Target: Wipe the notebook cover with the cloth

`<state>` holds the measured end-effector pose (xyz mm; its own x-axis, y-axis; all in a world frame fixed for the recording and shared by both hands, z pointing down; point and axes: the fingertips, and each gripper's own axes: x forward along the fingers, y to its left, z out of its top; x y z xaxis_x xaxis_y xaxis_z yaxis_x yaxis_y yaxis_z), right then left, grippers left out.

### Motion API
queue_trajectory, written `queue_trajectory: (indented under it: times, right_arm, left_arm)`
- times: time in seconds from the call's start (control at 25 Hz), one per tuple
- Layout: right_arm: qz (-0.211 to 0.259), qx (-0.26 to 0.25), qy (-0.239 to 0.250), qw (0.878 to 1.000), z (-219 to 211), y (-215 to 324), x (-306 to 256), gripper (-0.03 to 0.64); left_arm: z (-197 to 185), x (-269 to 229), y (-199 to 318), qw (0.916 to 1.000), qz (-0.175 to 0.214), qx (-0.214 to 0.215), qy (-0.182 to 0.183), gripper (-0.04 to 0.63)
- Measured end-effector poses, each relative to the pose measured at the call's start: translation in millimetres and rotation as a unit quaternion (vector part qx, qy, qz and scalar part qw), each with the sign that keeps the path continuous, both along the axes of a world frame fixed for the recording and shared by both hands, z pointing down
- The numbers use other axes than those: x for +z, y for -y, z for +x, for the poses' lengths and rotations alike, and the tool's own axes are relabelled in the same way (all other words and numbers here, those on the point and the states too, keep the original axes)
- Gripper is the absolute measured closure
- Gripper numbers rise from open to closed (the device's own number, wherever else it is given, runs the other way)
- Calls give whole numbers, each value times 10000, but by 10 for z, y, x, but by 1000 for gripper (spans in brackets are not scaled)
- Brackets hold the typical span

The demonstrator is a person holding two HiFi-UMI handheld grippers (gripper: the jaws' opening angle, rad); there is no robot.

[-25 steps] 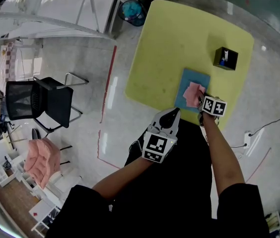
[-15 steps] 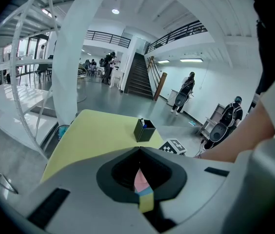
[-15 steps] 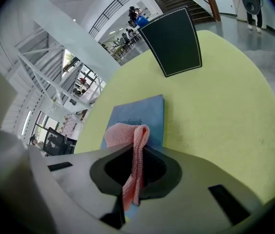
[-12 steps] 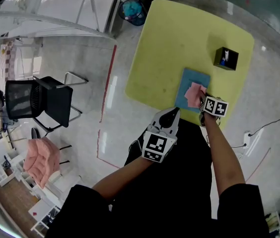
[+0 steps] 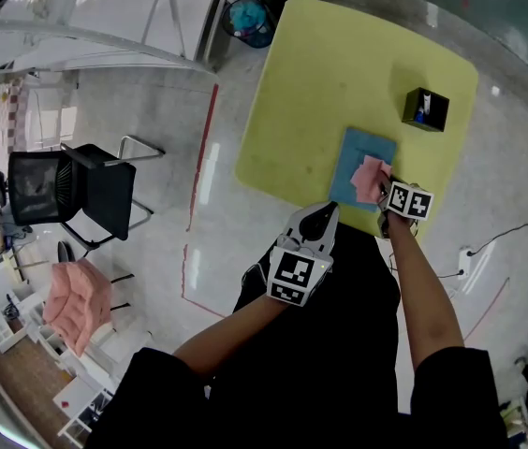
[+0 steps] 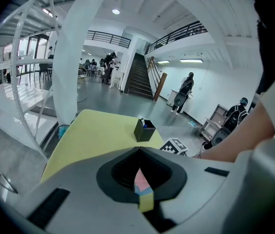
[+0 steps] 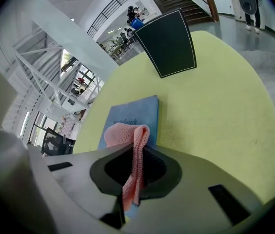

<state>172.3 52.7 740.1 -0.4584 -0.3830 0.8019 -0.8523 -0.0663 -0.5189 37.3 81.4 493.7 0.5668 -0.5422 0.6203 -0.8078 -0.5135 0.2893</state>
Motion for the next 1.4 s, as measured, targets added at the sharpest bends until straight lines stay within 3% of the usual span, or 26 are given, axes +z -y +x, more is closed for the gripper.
queue_trajectory:
  times: [0.44, 0.8, 1.16, 1.4]
  right_arm:
    - [-39, 123, -83, 9999, 87, -33, 32, 581]
    - [-30, 183, -234, 9996, 138, -49, -3, 581]
    - [392, 466, -130, 9981, 113, 1, -421, 580]
    - [894, 470, 285, 9945, -362, 156, -939, 580]
  left_arm:
    - [-56, 51, -21, 10000, -7, 19, -20, 592]
    - [-344, 11, 23, 9996, -29, -274, -23, 592]
    - [-438, -100, 25, 9994, 168, -193, -232, 592]
    - [-653, -213, 79, 9985, 371, -255, -326, 592]
